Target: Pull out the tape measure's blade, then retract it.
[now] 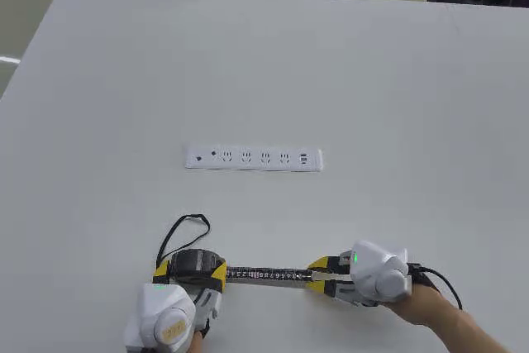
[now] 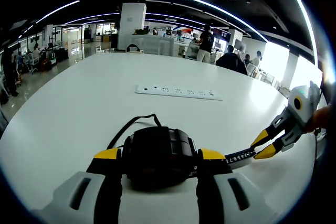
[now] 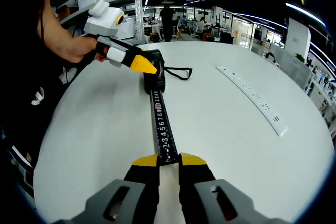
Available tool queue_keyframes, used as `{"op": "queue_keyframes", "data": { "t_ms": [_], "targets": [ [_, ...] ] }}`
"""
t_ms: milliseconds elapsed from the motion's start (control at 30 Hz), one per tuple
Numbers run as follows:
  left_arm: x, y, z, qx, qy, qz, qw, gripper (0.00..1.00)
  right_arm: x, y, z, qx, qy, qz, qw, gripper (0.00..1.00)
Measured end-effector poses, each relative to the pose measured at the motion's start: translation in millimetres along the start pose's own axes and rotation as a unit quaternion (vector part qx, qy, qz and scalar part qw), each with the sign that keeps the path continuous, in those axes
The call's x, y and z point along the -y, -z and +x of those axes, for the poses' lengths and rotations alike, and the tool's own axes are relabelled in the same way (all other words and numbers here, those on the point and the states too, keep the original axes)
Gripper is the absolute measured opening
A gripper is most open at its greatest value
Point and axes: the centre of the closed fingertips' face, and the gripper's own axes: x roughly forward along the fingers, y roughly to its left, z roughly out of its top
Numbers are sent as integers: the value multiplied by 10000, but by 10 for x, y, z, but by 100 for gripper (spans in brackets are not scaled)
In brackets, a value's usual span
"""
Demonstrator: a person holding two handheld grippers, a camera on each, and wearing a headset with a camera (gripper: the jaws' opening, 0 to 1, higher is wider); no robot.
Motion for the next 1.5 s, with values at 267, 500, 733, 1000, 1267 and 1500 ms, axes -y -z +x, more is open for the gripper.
{"op": "queue_keyframes", "data": {
  "t_ms": [267,500,733,1000,1267,1500],
  "targets": [
    [-4,-2,9,-8,26,-52,10000,53,6,-32,51,7,19,-24,10000,11],
    [-13,-5,13,-30,78,-116,9999,52,-8,-85,103,28,10,-76,10000,11],
    [-12,5,16,-15,72,-91,9999,52,-15,-121,171,64,15,-69,10000,11],
    [36,-20,-35,40,-33,20,10000,56,-24,-124,177,75,17,-36,10000,11],
    [27,-11,-26,-32,-197,234,9995,60,-45,-127,178,102,20,-17,9999,11],
    [17,-6,-5,-7,-247,179,9995,60,-35,-131,177,114,42,-20,9999,11]
  ]
}}
